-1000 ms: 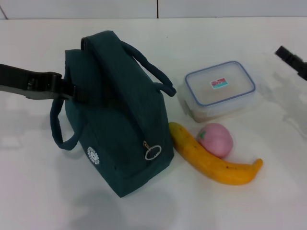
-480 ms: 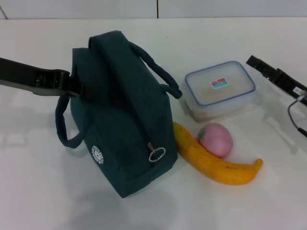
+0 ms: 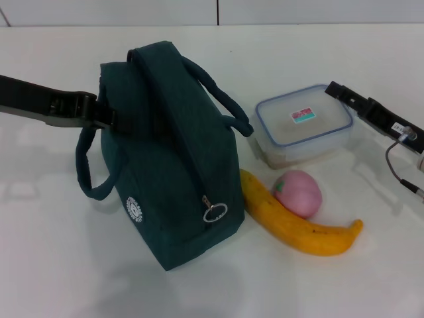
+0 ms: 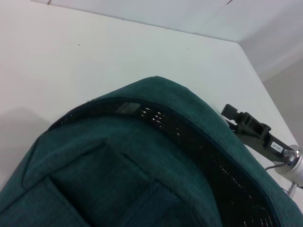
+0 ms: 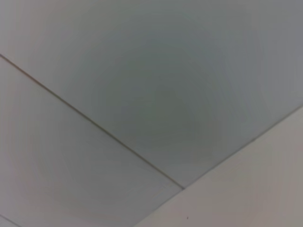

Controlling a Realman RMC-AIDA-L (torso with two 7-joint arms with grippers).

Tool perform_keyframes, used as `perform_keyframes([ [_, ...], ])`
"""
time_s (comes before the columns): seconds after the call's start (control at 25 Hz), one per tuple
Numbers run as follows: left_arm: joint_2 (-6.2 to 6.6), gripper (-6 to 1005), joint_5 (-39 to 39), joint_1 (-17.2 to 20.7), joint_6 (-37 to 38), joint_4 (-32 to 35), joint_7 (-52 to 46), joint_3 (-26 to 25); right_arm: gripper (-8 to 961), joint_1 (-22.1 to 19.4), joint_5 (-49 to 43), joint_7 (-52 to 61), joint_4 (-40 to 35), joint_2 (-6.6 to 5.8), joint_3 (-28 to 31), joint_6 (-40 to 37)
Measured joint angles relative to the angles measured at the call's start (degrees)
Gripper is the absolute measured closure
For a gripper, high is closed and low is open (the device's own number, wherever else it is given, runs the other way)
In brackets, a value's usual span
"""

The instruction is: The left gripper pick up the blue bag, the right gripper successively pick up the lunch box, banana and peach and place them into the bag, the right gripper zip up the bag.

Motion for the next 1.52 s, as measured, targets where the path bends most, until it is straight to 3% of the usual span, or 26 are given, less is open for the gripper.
perform_keyframes([
  [0.72, 0.03, 962, 0.11, 0.02, -0.62, -1.22, 0.97, -0.36, 129, -1.17, 0.0, 2.47, -0.4, 0.0, -1.11, -7.1],
  [1.16, 0.04, 962, -0.12, -0.1, -0.67, -1.23, 1.07, -0.11, 219, 0.04, 0.13, 3.65, -0.42, 0.0, -1.1, -8.55],
  [1.52, 0.08, 962, 0.13, -1.29, -0.66, -3.88, 1.87, 0.0, 466, 1.26, 0.04, 5.46, 0.18, 0.0, -1.12, -8.12],
])
